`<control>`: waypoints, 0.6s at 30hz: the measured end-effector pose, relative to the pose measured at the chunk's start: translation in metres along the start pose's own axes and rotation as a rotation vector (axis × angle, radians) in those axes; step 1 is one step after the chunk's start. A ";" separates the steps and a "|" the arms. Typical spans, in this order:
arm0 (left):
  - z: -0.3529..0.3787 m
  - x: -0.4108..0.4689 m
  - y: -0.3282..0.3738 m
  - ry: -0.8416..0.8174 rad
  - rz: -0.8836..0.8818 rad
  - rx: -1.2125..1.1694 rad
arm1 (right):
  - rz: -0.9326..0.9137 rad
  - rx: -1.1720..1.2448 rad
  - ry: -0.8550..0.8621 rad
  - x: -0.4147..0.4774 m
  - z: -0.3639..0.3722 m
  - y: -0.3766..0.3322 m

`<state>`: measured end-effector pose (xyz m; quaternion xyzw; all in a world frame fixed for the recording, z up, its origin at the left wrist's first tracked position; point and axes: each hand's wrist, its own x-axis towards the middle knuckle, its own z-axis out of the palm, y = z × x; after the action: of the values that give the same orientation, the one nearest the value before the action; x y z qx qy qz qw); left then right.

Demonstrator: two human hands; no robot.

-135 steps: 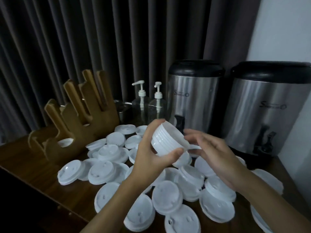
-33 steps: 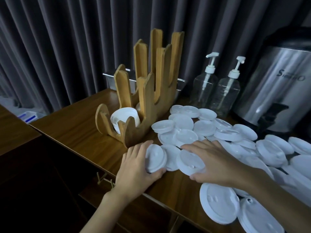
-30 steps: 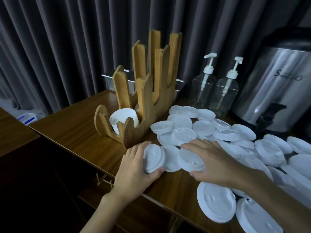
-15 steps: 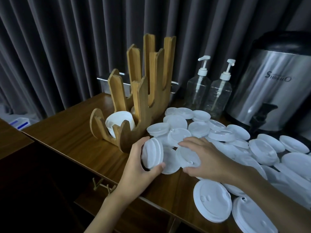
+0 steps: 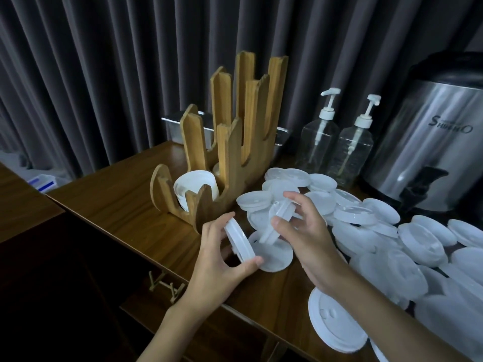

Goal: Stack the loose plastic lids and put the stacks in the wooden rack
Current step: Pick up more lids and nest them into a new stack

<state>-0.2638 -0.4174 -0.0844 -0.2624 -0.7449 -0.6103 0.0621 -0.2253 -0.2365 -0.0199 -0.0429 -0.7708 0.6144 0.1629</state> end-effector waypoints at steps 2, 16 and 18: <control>-0.001 -0.001 0.000 0.015 0.011 -0.046 | 0.031 0.062 0.044 -0.003 0.010 0.002; -0.005 -0.002 -0.003 0.064 0.081 -0.160 | 0.165 -0.097 -0.431 -0.006 0.013 -0.003; -0.005 -0.002 -0.002 0.052 0.084 -0.161 | 0.153 -0.105 -0.477 -0.004 0.011 -0.005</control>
<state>-0.2638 -0.4232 -0.0858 -0.2817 -0.6798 -0.6717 0.0858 -0.2247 -0.2494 -0.0177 0.0366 -0.8128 0.5768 -0.0730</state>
